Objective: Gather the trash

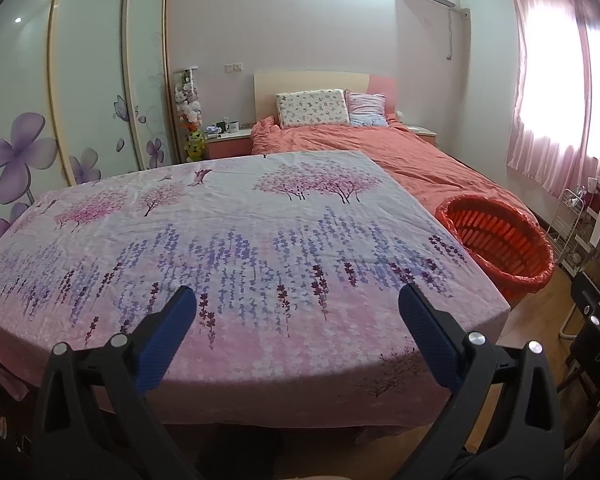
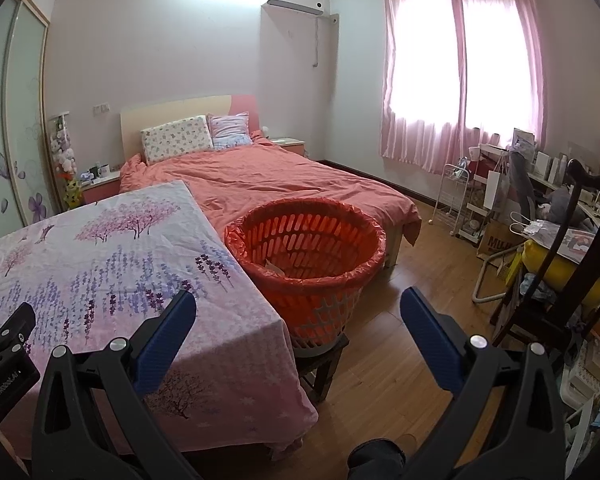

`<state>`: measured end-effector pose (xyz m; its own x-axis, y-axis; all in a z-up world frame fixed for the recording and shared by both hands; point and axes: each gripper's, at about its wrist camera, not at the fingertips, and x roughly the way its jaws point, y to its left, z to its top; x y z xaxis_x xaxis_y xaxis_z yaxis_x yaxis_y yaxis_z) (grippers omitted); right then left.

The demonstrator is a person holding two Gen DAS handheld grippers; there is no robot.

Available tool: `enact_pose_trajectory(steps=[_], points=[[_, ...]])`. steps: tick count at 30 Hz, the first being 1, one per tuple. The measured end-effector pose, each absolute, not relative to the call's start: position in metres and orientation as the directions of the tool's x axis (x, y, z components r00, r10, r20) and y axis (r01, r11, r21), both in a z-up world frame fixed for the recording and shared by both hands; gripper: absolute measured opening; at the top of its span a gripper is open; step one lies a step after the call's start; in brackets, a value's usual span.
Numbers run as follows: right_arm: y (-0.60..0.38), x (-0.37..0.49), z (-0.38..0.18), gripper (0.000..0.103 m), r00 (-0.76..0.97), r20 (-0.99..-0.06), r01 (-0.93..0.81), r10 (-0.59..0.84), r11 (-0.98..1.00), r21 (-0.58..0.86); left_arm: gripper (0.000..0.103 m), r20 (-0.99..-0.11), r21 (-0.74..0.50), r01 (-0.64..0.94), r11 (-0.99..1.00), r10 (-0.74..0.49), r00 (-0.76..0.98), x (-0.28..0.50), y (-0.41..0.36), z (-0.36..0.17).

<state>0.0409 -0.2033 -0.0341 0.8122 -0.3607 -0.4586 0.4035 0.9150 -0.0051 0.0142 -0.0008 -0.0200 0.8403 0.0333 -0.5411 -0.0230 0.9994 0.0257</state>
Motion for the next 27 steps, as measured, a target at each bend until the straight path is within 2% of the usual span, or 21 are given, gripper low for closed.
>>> enact_pose_trajectory(steps=[27], points=[[-0.204,0.039,-0.031,0.101,0.813,-0.456,0.405,-0.362,0.914,-0.005,0.099,-0.522,0.015,-0.016,1.0,0.021,0.853,0.01,-0.011,-0.01]])
